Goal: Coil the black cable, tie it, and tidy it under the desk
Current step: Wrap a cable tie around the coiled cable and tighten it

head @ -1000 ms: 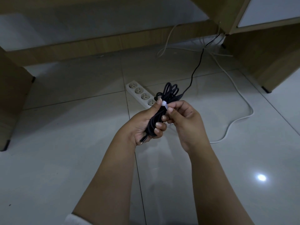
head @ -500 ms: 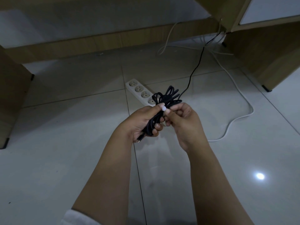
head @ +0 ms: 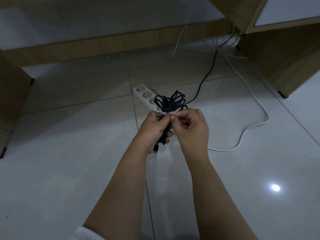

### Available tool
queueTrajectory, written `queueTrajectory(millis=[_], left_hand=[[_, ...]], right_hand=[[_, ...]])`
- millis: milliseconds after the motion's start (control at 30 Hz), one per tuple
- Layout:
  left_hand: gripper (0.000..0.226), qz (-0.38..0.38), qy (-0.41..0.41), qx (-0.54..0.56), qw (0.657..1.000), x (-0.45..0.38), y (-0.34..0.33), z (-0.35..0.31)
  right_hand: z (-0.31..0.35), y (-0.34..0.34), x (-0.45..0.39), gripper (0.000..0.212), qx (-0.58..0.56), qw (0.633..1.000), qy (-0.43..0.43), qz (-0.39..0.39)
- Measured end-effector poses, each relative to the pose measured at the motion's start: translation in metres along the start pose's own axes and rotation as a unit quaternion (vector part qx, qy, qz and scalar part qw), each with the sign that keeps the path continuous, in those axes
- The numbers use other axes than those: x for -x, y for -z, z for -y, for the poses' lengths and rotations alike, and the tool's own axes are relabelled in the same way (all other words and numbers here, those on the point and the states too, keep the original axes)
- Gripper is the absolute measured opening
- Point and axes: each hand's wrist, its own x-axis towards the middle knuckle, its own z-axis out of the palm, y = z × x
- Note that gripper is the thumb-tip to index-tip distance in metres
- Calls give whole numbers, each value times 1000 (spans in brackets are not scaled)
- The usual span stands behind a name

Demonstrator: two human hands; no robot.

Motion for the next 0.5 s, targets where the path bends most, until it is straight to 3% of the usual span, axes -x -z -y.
queueTrajectory(millis=[100, 233, 500], left_hand=[[35, -27, -38, -48, 998, -2, 1, 4], [29, -43, -88, -110, 989, -3, 1, 3], [28, -77, -112, -188, 973, -7, 5, 11]], right_hand=[[1, 2, -3, 10, 23, 998, -55, 9], [-3, 1, -6, 26, 120, 982, -105, 101], [4, 4, -2, 26, 61, 986, -89, 126]])
